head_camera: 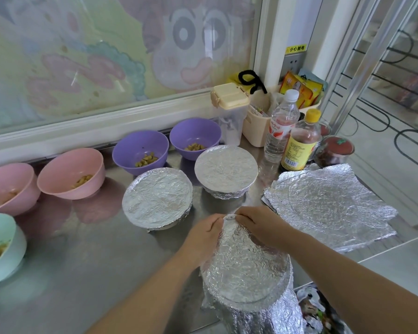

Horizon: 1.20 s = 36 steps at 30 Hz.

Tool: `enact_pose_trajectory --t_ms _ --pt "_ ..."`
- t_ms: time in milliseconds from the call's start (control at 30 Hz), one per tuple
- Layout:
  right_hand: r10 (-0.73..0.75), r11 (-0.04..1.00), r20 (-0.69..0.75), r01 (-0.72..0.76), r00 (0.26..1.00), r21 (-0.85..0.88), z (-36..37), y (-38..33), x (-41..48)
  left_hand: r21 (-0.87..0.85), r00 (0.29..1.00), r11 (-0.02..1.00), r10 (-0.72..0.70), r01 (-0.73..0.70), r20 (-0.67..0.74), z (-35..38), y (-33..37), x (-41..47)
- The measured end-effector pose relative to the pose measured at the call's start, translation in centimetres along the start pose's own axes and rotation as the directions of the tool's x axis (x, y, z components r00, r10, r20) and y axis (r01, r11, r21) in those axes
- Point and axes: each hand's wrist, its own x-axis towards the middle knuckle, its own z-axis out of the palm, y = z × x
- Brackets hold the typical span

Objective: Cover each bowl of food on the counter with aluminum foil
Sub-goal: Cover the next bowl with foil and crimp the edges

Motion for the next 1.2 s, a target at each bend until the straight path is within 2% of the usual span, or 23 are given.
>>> enact_pose_trajectory --t_ms 167,300,567,633,700,767,833,967,1033,1200 --pt "-0.06 0.998 -0.056 0.061 0.997 0.021 -1.4 -1.7 0.9 -0.11 0.998 0.993 -0.051 0.045 -0.047 0.2 0.1 -0.2" --pt "-0.067 0.996 -0.008 0.066 0.998 -0.054 -1.8 -2.7 1.4 -0.168 0.996 0.983 -0.085 0.079 -0.029 0.3 0.3 -0.3" --pt "-0.095 0.989 0.018 0.096 0.995 -0.115 -1.2 -3.5 1.4 -0.105 0.993 0.99 -0.104 0.098 -0.055 0.3 0.2 -0.4" --pt "-0.031 0.997 -0.012 0.03 0.999 -0.069 -1.3 -3.4 0.9 -0.08 0.993 0.993 -0.095 0.089 -0.076 0.4 0.1 -0.5" --pt "0.079 0.996 -0.135 -0.073 0.988 0.051 -1.8 -3.0 0.0 -0.053 0.983 0.996 -0.085 0.078 -0.16 0.8 0.1 -0.9" --pt "0.203 0.969 -0.294 -0.149 0.934 0.198 -2.0 -2.7 -1.6 -0.094 0.951 0.992 -0.112 0.088 -0.287 1.5 0.2 -1.9" --pt "0.29 0.946 -0.377 -0.204 0.879 0.254 -1.4 -2.8 -3.6 -0.111 0.929 0.991 -0.113 0.079 -0.353 2.1 0.8 -3.4" --pt "0.283 0.956 -0.394 -0.226 0.874 0.187 1.2 -2.9 -5.5 0.024 0.948 1.0 0.002 0.006 -0.32 2.0 1.2 -3.6" --pt "0.305 0.949 -0.424 -0.234 0.853 0.211 1.5 -2.3 -5.1 0.059 0.96 0.998 0.024 -0.007 -0.279 1.6 1.3 -2.3" --pt "0.369 0.923 -0.43 -0.269 0.824 0.277 0.6 -1.1 -3.9 0.008 0.965 1.0 -0.004 0.006 -0.264 1.4 0.3 -1.0"
